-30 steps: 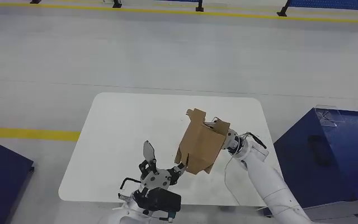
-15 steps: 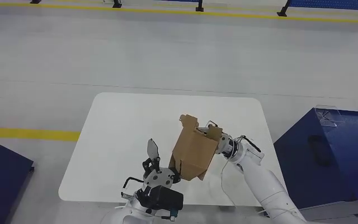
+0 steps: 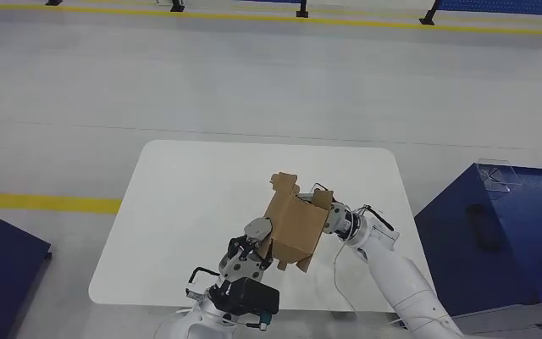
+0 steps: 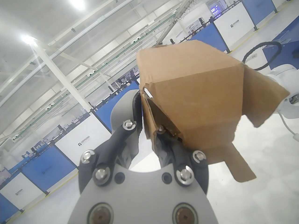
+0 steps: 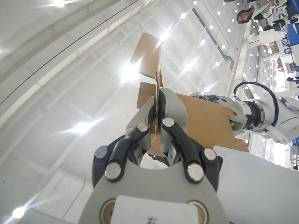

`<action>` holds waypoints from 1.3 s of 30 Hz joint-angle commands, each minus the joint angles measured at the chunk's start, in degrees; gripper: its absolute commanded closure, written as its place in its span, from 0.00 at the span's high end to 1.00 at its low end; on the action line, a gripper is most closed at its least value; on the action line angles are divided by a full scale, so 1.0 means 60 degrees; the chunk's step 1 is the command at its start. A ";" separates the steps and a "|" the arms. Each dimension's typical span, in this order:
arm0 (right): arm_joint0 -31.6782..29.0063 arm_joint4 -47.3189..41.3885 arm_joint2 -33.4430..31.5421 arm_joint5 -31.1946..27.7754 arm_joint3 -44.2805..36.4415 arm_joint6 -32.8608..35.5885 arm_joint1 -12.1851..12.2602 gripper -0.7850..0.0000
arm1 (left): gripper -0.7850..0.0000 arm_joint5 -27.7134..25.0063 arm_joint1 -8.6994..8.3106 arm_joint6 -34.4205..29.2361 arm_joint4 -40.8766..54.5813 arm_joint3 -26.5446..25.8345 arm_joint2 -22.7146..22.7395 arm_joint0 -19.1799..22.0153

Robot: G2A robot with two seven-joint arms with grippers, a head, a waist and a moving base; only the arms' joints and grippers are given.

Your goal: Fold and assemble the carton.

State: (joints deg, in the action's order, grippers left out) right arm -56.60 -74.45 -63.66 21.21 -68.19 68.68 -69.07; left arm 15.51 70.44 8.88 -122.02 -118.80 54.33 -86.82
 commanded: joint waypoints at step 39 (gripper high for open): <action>-0.0508 0.1002 -0.2665 -0.0120 -0.0433 0.1610 0.0750 1.00 | 0.00 -0.5034 0.0066 -0.1879 0.9405 0.0445 0.1726 0.0334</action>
State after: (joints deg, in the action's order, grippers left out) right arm -59.65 -68.44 -79.65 20.49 -70.79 78.34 -64.57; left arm -14.74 70.84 -2.41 -64.13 -116.12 64.70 -84.80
